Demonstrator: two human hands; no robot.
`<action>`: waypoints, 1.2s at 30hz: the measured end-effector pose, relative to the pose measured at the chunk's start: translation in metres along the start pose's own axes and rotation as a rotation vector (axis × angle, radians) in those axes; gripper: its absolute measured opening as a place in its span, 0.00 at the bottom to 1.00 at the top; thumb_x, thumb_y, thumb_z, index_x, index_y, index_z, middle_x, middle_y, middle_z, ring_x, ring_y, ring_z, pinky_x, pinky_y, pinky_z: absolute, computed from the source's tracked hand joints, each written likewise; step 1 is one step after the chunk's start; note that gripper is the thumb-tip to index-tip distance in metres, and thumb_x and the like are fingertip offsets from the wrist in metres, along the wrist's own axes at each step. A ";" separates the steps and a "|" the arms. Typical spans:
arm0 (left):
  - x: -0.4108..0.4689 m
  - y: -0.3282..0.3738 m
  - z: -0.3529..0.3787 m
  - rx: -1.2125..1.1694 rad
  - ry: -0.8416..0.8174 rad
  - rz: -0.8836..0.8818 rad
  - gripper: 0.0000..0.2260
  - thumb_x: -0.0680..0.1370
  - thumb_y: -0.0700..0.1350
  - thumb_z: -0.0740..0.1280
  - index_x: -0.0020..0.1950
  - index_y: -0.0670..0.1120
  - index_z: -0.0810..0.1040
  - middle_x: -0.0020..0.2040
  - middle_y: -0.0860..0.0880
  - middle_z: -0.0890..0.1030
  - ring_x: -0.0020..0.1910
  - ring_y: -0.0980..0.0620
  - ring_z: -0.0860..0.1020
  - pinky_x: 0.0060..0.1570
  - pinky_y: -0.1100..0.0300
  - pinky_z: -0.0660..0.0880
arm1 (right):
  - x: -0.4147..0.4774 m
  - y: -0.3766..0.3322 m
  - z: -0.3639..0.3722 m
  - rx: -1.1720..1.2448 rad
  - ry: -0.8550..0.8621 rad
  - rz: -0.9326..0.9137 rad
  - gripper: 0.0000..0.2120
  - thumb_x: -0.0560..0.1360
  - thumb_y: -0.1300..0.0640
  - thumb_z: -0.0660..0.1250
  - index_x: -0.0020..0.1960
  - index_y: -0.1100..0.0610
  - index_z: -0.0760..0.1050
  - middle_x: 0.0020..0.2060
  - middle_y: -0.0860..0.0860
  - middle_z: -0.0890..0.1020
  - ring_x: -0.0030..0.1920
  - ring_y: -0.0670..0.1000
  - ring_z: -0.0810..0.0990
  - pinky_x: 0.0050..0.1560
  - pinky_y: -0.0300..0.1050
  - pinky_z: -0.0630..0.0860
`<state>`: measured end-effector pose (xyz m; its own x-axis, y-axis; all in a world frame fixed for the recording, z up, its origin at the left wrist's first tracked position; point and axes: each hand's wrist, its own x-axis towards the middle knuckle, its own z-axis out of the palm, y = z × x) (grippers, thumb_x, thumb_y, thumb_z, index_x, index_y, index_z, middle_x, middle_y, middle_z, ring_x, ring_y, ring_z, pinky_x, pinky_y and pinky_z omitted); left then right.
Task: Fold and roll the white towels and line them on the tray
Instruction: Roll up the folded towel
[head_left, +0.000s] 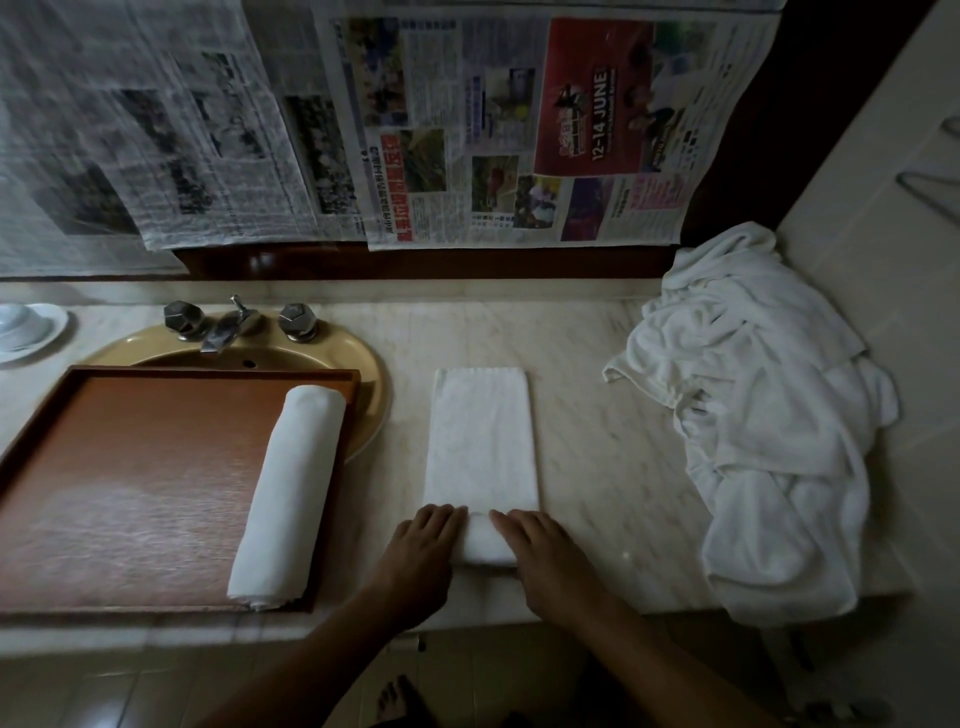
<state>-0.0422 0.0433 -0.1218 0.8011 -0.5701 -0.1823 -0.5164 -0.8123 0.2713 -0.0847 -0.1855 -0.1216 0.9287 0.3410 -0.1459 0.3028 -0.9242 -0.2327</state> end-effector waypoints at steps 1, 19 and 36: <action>-0.001 -0.001 -0.003 -0.009 -0.003 0.008 0.32 0.81 0.49 0.64 0.83 0.48 0.54 0.81 0.49 0.60 0.79 0.49 0.59 0.77 0.52 0.60 | 0.000 -0.002 -0.007 0.044 -0.042 0.013 0.40 0.76 0.61 0.68 0.82 0.50 0.52 0.77 0.52 0.65 0.75 0.56 0.65 0.75 0.50 0.64; -0.052 -0.006 -0.009 -0.693 0.018 -0.222 0.29 0.74 0.72 0.63 0.68 0.56 0.74 0.65 0.59 0.69 0.60 0.61 0.74 0.53 0.68 0.76 | -0.024 0.009 -0.020 0.690 -0.106 0.313 0.20 0.75 0.40 0.73 0.65 0.42 0.76 0.61 0.39 0.78 0.58 0.40 0.77 0.60 0.38 0.75; -0.014 0.020 -0.025 -0.818 0.141 -0.645 0.13 0.77 0.54 0.74 0.51 0.45 0.82 0.44 0.51 0.80 0.42 0.56 0.79 0.35 0.66 0.70 | -0.043 -0.062 0.030 0.040 0.244 0.114 0.35 0.76 0.52 0.70 0.80 0.45 0.62 0.80 0.54 0.63 0.80 0.60 0.56 0.73 0.69 0.64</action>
<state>-0.0562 0.0385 -0.0908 0.9064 0.0030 -0.4225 0.3410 -0.5958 0.7272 -0.1498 -0.1380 -0.1297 0.9819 0.1792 0.0621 0.1893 -0.9450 -0.2666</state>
